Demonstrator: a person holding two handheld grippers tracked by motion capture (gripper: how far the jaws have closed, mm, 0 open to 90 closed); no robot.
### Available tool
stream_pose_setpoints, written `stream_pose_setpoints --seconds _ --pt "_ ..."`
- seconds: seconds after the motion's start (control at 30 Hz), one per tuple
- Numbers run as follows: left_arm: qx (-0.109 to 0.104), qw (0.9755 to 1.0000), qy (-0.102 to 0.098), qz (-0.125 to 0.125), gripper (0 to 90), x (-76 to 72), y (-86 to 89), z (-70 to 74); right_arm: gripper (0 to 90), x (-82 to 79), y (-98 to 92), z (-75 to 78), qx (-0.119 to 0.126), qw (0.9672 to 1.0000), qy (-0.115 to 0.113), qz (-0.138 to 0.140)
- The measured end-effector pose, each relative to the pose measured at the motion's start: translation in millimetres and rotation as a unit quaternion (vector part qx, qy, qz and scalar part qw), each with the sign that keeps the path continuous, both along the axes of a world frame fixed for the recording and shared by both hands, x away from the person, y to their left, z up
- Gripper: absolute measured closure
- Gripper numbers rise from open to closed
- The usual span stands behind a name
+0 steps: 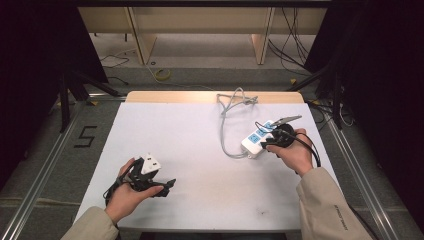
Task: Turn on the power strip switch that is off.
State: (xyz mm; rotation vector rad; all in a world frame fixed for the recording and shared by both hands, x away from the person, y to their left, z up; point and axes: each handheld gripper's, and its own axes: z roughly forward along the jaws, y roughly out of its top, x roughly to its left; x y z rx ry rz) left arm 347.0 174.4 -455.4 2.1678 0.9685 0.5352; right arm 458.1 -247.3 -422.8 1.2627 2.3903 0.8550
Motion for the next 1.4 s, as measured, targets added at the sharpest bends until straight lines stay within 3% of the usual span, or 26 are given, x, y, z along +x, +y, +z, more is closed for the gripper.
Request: stream_pose_setpoints --seconds 0.7,1.4 --pt "-0.004 1.0 -0.001 0.002 15.4 -1.0 0.0 0.2 64.6 -30.4 -8.3 0.4 0.029 0.9996 -0.003 0.0" --pt "-0.003 1.0 -0.001 0.001 15.4 -1.8 0.8 0.7 59.4 -59.4 -16.0 -4.1 0.059 0.9978 -0.027 0.011"
